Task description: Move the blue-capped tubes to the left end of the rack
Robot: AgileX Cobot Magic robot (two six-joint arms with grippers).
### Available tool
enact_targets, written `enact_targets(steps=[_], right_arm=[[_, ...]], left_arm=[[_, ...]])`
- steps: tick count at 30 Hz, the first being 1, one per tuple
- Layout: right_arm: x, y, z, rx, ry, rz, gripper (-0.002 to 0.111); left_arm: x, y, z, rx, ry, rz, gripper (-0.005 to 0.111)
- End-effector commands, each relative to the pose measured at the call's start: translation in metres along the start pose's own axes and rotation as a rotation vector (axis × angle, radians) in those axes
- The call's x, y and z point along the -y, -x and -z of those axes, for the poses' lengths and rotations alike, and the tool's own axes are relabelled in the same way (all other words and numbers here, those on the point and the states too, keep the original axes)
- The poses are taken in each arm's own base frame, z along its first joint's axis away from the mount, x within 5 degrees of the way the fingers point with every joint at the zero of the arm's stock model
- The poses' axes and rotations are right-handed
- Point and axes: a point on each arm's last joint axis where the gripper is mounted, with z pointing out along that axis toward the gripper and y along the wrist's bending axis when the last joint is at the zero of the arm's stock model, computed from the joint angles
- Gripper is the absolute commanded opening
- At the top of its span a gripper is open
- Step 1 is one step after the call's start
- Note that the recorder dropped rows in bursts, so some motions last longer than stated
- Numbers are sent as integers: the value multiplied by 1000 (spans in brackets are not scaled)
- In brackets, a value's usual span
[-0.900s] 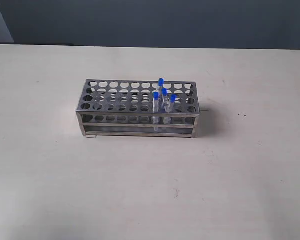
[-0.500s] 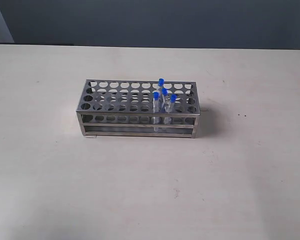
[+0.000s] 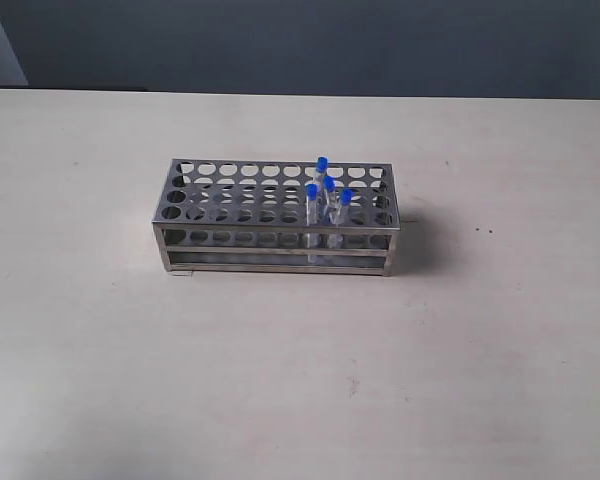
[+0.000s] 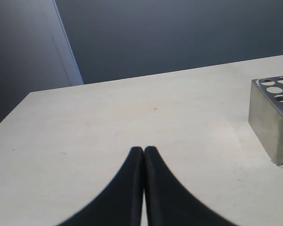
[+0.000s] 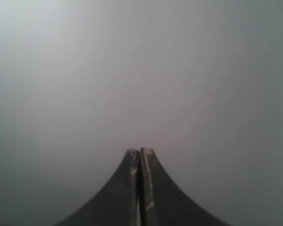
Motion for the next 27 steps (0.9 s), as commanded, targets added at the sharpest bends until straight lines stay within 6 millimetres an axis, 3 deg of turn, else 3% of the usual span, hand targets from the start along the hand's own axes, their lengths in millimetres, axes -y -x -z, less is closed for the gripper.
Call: enact_targets(steps=[1,3,7,11,15,23,27], right_arm=[[-44,-106,-20,-200,188,-15,-1],[-62,-147,-11,-205,261,-58,-1],[-82,-206,8,-281,355,-122,0],[-102,-246,20,-419,563,-37,20],[-114,-260,21,-417,662,-103,48],[-121,-283,17,-368,673,-190,46],[-117,-297,13,-367,586,-202,46]], left_arm=[[0,2,0,12,-8,3,0],[0,2,0,12,-8,3,0],[0,2,0,12,-8,3,0],[0,2,0,12,-8,3,0],[0,2,0,12,-8,3,0],[0,2,0,12,-8,3,0],[0,2,0,12,-8,3,0]])
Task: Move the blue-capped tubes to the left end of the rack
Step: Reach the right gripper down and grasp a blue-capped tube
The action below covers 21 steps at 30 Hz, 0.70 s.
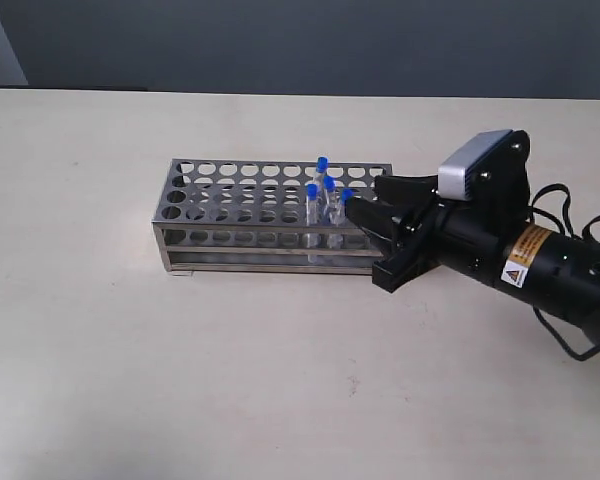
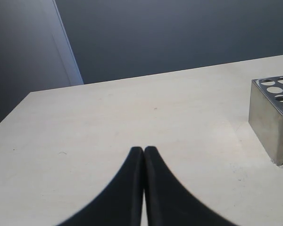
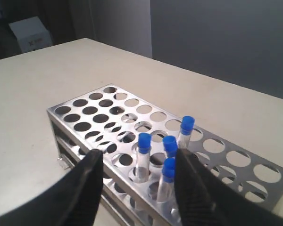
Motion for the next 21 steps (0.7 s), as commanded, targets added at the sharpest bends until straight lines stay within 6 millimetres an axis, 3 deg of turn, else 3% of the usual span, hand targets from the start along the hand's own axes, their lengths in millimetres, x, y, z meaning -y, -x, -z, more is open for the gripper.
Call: enact_targets(steps=[1,7,15,21], right_arm=[[10,-9,-5,45,-75,-17,46],[12,-16,-12,62,-64,-20,46],[19,-15,-36,55,-6,23,46],[21,-22,-40,11,-8,23,46]], left_arm=[[0,2,0,12,-8,3,0],[0,2,0,12,-8,3,0],[0,2,0,12,-8,3,0],[0,2,0,12,-8,3,0]])
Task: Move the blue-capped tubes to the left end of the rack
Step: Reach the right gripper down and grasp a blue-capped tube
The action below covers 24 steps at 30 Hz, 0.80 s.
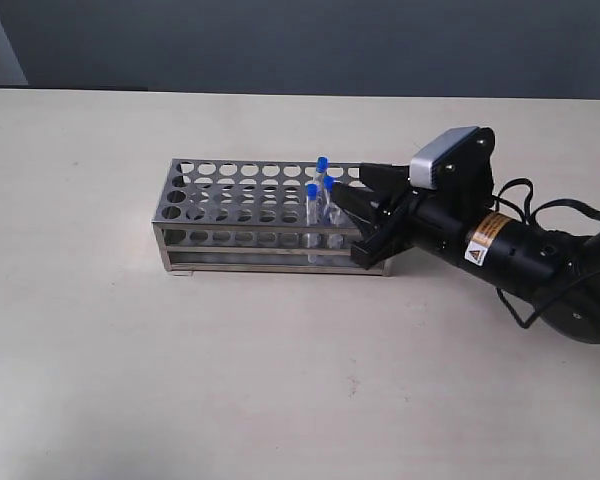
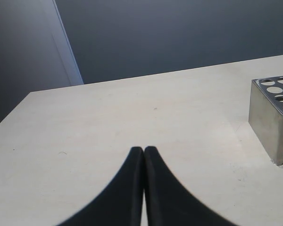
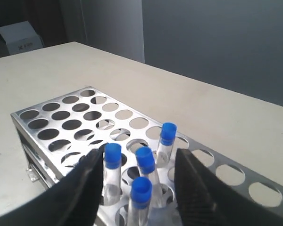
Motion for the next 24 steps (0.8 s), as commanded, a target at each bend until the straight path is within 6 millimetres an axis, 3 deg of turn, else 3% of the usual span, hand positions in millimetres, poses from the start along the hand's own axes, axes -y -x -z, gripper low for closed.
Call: enact_targets(steps=[1,14,15,20,24], right_arm=[[0,-5,-2,-23,10,7,46],[6,-18,-15,-43,18,-1,44],[6,-19,-15,-56,16,-1,42],[6,-21,-15,-72,13,-1,1],[4,-5,-12,-53,31,40,-1]], left_arm=[[0,2,0,12,-8,3,0],[0,2,0,12,-8,3,0],[0,2,0,12,-8,3,0],[0,2,0,12,-8,3,0],[0,2,0,12,-8,3,0]])
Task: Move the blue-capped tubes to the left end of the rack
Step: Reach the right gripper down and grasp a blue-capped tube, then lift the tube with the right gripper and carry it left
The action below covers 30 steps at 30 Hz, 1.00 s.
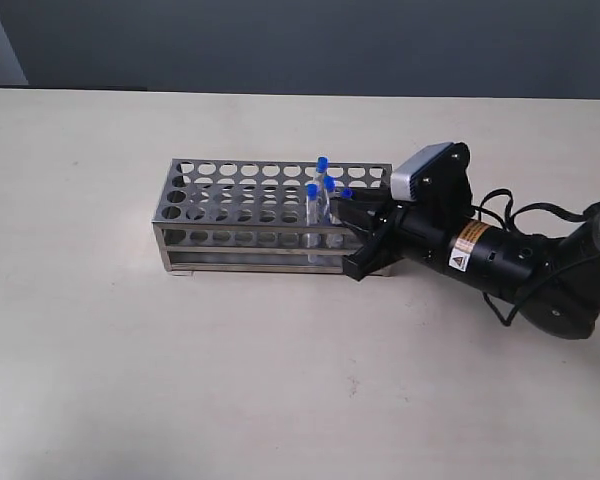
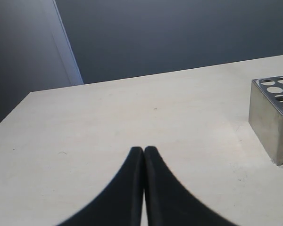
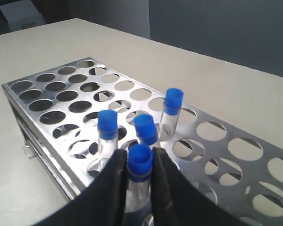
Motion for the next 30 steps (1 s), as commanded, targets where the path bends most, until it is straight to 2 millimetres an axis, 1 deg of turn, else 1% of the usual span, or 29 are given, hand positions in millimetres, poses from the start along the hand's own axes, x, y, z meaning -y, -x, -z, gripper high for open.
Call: enact_targets(steps=[1,2,5,8,9,11,12,14,15,17,19,21,23,24,26,28,30], right_arm=[[-2,28,6,35,1,68,-1],[-2,35,9,42,-4,80,-1],[-3,63,16,75,-24,131,-1],[-3,101,20,121,-27,136,-1],[-3,115,18,142,-12,142,-1],[-3,134,15,172,20,147,-1],[-4,147,11,193,54,143,-1],[-4,160,4,200,94,135,-1],[-7,168,-3,195,110,138,-1],[-14,174,-17,173,125,164,-1],[-27,177,-36,159,165,193,-1],[-40,174,-55,139,197,203,-1],[-48,169,-74,109,208,214,-1],[-54,163,-91,86,212,213,-1],[-56,157,-108,69,216,217,-1],[-55,154,-121,64,212,212,-1],[-51,142,-141,44,210,178,-1]], left_arm=[[0,2,0,12,-8,3,0],[0,2,0,12,-8,3,0],[0,2,0,12,-8,3,0],[0,2,0,12,-8,3,0],[0,2,0,12,-8,3,0],[0,2,0,12,-8,3,0],[0,2,0,12,-8,3,0],[0,2,0,12,-8,3,0],[0,2,0,12,-8,3,0],[0,2,0,12,-8,3,0],[0,2,0,12,-8,3,0],[0,2,0,12,-8,3,0],[0,2,0,12,-8,3,0],[0,2,0,12,-8,3,0],[0,2,0,12,-8,3,0],[0,2,0,12,-8,3,0],[0,2,0,12,-8,3,0]])
